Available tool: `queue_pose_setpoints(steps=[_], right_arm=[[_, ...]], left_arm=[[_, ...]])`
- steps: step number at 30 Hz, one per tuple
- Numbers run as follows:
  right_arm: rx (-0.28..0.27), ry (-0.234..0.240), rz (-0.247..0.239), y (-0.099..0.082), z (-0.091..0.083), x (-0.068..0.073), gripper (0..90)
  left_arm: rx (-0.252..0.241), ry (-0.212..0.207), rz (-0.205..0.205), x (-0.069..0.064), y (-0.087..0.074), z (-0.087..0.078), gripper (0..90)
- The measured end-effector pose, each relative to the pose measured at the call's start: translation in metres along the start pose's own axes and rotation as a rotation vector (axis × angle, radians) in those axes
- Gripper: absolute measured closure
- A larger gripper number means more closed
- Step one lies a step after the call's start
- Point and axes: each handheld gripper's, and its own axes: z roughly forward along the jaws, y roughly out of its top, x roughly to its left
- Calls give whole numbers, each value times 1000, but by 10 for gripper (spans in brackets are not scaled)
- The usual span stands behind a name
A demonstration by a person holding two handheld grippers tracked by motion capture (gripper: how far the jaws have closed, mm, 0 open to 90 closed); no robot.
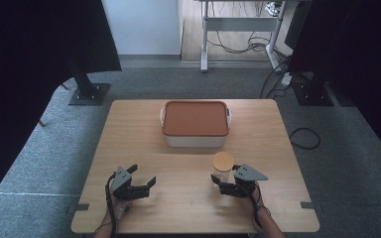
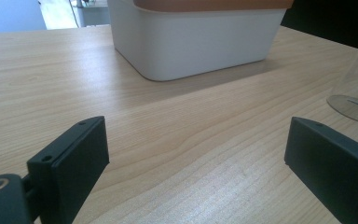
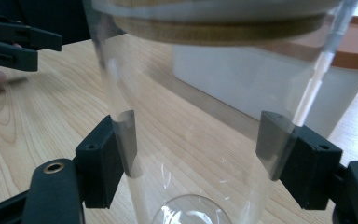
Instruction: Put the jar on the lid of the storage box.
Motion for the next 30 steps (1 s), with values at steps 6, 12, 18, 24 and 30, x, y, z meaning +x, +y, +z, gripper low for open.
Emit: queue_pose_setpoints(steps=[6,12,18,24,30], right_arm=[[2,5,-15,1,-2,3,252],[-11,3,5,3,-5,2,252],[-30,11,18,7,-10,2,252],[-54,23,14,15,-14,5,253],[-66,29,16,19,-17,6,252]], left_arm=[[0,0,1,0,0,0,60],[1,0,2,0,0,0,60],[1,1,2,0,0,0,60],[0,2,3,0,0,0,60],[0,4,6,-1,0,0,60]])
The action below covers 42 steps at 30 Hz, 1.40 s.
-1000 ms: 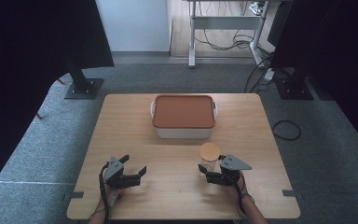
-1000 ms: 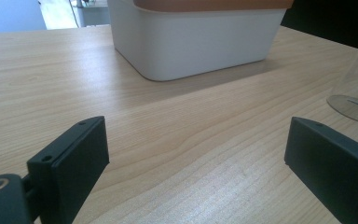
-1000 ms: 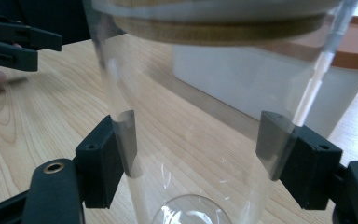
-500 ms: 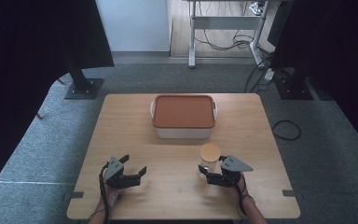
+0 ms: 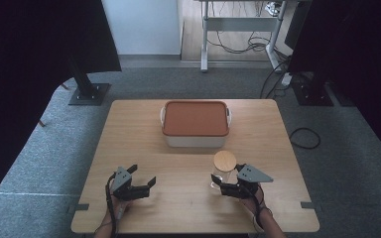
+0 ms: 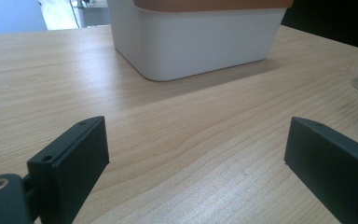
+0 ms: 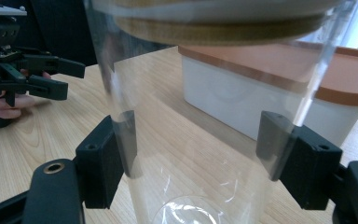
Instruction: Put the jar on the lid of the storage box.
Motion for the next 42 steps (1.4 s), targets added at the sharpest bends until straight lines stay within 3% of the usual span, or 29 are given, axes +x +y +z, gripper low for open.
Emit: queue_pose_setpoints(steps=[13,42], right_arm=[[-3,32,-4,8,-1,3,253],[-15,51,-6,18,1,5,253]], left_arm=[[0,4,8,-1,0,0,60],[-2,8,6,-1,0,0,60]])
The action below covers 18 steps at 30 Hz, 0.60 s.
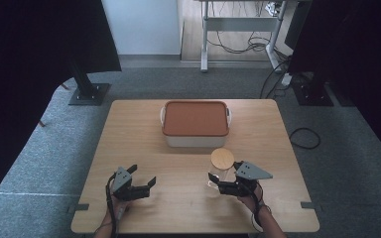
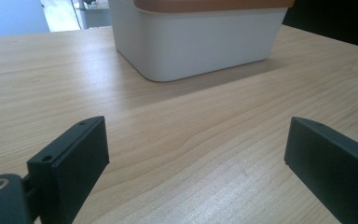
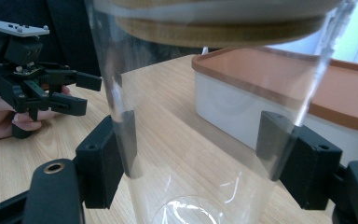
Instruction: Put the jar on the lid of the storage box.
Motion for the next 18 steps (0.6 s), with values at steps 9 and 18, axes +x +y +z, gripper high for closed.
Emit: queue_pose_setpoints(steps=[9,18], right_arm=[[6,13,-10,4,1,-3,253],[0,30,-22,10,3,-3,254]], left_arm=[[-1,-2,-3,0,0,0,60],[-2,-1,-1,0,0,0,60]])
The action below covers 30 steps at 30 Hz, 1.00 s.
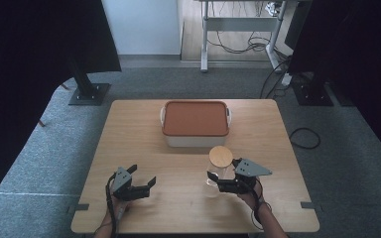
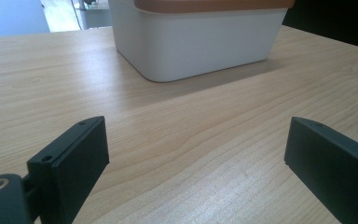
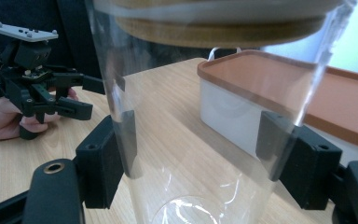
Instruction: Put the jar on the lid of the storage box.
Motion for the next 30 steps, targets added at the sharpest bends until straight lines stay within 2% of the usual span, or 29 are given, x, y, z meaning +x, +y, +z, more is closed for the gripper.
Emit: queue_pose_setpoints(steps=[22,30], right_arm=[[-26,-16,-12,16,1,-7,253],[-26,-7,-14,21,2,-10,253]], left_arm=[[1,0,2,0,0,0,60],[2,2,2,0,0,0,61]])
